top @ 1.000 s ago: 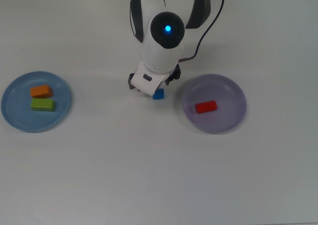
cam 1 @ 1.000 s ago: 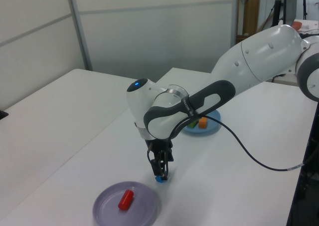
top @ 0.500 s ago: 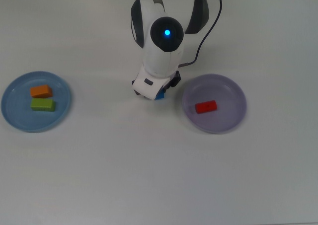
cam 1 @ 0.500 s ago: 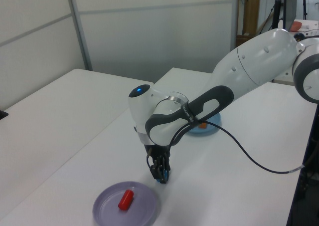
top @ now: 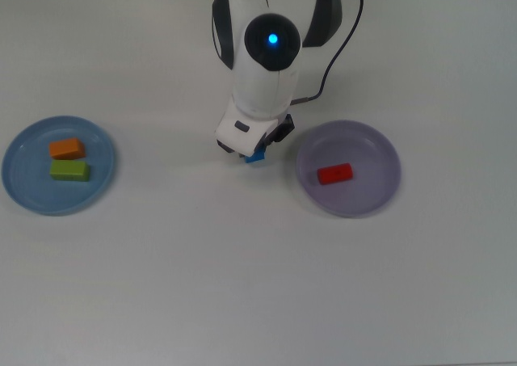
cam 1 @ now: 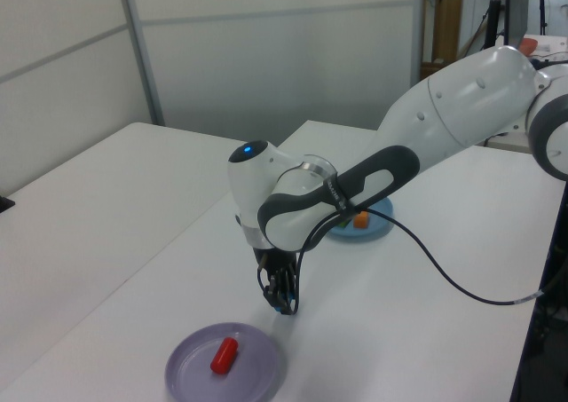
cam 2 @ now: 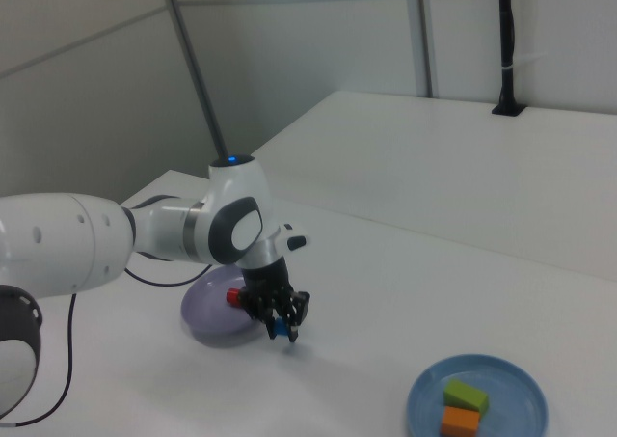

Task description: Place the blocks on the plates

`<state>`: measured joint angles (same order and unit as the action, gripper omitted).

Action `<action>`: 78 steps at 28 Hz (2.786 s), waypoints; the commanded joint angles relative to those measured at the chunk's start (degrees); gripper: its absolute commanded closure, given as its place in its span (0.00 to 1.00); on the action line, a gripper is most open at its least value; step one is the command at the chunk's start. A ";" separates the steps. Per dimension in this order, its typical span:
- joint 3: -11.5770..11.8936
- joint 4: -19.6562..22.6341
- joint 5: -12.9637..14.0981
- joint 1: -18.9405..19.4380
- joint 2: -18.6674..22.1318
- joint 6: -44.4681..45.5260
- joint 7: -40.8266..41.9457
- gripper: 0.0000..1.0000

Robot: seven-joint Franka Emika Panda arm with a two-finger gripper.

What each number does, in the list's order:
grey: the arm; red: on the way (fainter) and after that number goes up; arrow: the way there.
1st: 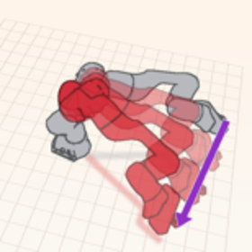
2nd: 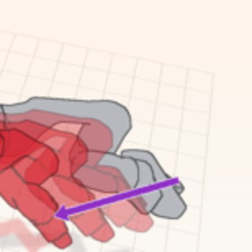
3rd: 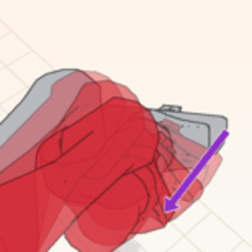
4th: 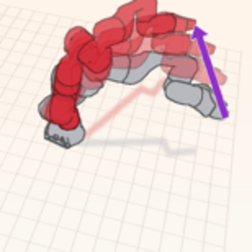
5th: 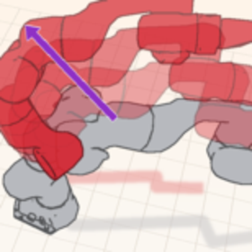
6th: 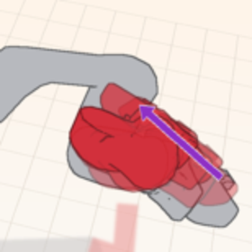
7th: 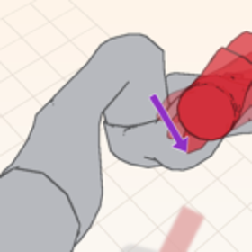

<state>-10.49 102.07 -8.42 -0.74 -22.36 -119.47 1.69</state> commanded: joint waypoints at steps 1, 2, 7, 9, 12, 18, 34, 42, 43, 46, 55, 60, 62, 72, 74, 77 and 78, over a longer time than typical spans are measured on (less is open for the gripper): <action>-0.50 0.59 2.01 0.47 4.08 -0.68 0.34 1.00; -0.59 0.32 2.09 0.82 4.26 -0.68 0.07 1.00; -1.47 -1.26 1.92 5.30 3.82 -1.03 -2.30 1.00; -1.47 -1.35 1.31 7.93 3.47 -1.47 -3.26 1.00; -1.47 -1.44 1.13 9.87 2.24 -1.56 -3.27 1.00; -1.38 -1.79 0.78 12.78 -0.48 -1.73 -3.27 0.98; -1.38 -5.74 0.78 12.87 -3.04 -1.12 -4.59 0.00; -1.20 -5.74 0.87 12.78 -2.51 -0.86 -4.59 0.00; -1.20 -5.74 0.78 12.78 -2.51 -0.86 -4.59 0.00; -1.11 -5.83 0.34 12.78 -2.42 -0.77 -6.25 0.00; 4.50 -8.37 0.78 11.90 3.64 8.53 -14.34 0.00; 7.49 -13.83 0.42 11.90 6.19 23.82 -15.49 0.00; 10.12 -13.66 1.04 11.90 9.16 26.47 -15.57 0.00; 14.26 -13.04 1.83 11.81 15.24 29.55 -15.49 0.00; 15.49 -12.86 1.92 11.46 16.82 29.03 -14.96 0.00; 15.67 -12.07 2.62 10.23 17.79 28.50 -14.35 0.00; 15.67 -11.72 2.97 10.05 17.97 28.06 -14.08 0.00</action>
<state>4.21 87.78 -7.35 10.27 -7.14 -90.49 -12.56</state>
